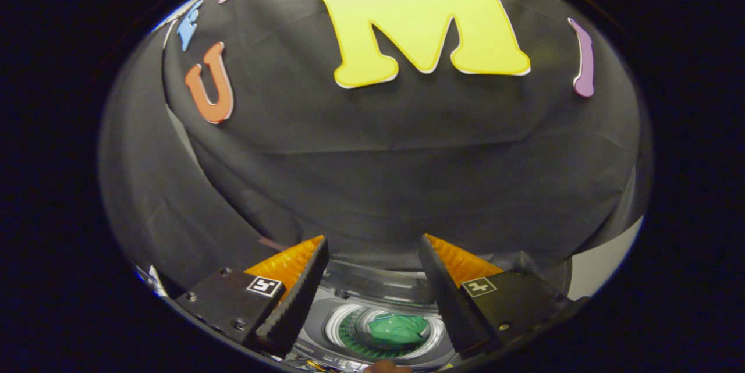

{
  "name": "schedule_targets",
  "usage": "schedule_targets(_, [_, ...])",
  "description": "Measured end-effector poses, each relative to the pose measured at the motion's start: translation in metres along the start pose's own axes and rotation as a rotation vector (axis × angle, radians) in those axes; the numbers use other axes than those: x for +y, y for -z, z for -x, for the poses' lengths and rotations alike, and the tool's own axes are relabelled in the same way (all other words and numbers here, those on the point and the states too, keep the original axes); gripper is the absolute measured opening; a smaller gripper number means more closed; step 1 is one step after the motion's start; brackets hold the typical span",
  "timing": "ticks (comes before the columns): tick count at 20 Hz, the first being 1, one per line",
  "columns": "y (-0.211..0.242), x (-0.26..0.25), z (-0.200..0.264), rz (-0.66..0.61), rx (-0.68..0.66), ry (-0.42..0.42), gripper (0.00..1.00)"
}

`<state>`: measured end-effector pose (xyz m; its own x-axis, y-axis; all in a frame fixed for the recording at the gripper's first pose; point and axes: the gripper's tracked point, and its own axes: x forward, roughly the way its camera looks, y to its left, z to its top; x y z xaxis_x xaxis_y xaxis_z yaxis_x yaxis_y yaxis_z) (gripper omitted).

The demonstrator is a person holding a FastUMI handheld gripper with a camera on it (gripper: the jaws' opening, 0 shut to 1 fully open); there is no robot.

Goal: Put the clothes into the washing machine and then close the washing machine lid.

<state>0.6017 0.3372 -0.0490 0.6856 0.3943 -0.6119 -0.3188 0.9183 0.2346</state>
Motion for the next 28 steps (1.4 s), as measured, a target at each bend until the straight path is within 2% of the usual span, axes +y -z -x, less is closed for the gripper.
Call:
schedule_targets(4, [0.009, 0.002, -0.041, -0.027, 0.049, 0.023, 0.98])
schedule_targets(11, [0.025, -0.011, -0.062, -0.031, 0.074, 0.093, 0.97])
schedule_targets(24, [0.044, -0.005, -0.040, -0.003, 0.052, 0.090, 0.98])
schedule_targets(28, [0.046, -0.002, -0.032, 0.019, -0.013, 0.087, 0.98])
